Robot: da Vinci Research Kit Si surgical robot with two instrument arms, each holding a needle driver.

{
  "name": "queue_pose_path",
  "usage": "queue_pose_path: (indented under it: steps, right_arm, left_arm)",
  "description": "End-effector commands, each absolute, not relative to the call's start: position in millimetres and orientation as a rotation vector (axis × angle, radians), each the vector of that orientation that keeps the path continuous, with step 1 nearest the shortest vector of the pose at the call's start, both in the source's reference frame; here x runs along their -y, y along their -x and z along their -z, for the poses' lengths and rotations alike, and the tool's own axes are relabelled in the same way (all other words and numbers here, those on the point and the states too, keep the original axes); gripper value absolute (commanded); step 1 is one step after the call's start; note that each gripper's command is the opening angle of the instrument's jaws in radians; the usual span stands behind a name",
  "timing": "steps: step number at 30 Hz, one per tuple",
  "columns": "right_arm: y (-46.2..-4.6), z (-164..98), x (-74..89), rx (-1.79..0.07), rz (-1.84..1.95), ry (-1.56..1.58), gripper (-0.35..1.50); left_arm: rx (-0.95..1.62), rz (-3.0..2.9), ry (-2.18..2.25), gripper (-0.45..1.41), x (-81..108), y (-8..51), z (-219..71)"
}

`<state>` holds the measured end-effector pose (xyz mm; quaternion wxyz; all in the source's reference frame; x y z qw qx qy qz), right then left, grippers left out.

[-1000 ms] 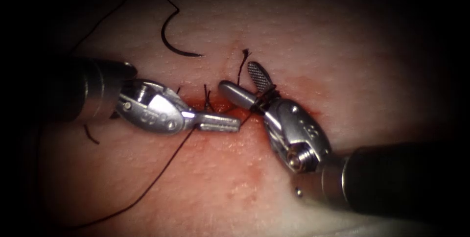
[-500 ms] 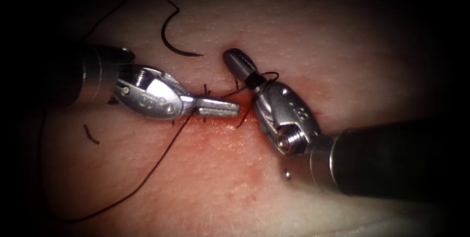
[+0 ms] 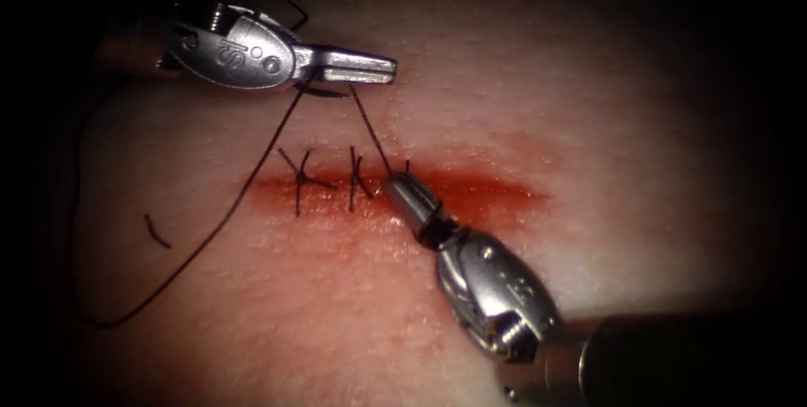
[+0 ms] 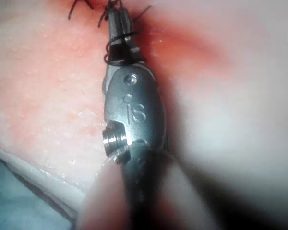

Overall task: Wound Closure
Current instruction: Move the right arm down and the left arm up to secure the knot.

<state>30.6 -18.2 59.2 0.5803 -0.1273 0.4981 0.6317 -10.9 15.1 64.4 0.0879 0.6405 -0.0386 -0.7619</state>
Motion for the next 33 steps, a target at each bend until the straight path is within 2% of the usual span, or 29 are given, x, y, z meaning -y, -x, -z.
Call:
queue_pose_path:
  steps: [1, 9, 23, 29, 33]
  right_arm:
    - [-31.2, -60, 19.0, -1.149, -1.470, 0.291, -0.35]
    - [-31.6, -59, 21.6, -1.099, -1.454, 0.279, -0.35]
    - [-32.9, -58, 23.8, -1.071, -1.431, 0.231, -0.35]
    - [-32.9, -58, 23.5, -1.069, -1.440, 0.225, -0.35]
    - [-33.0, -57, 24.0, -1.074, -1.444, 0.221, -0.35]
  left_arm:
    - [0.119, 2.283, -1.889, -0.45, -17.2, 12.5, -66]
    - [0.114, 2.331, -1.888, -0.45, -25.2, 16.9, -72]
    - [0.119, 2.354, -1.912, -0.45, -32.6, 15.9, -74]
    - [0.263, 2.318, -1.880, -0.45, -32.8, 16.3, -74]
    - [0.567, 2.326, -1.705, -0.45, -34.0, 15.5, -74]
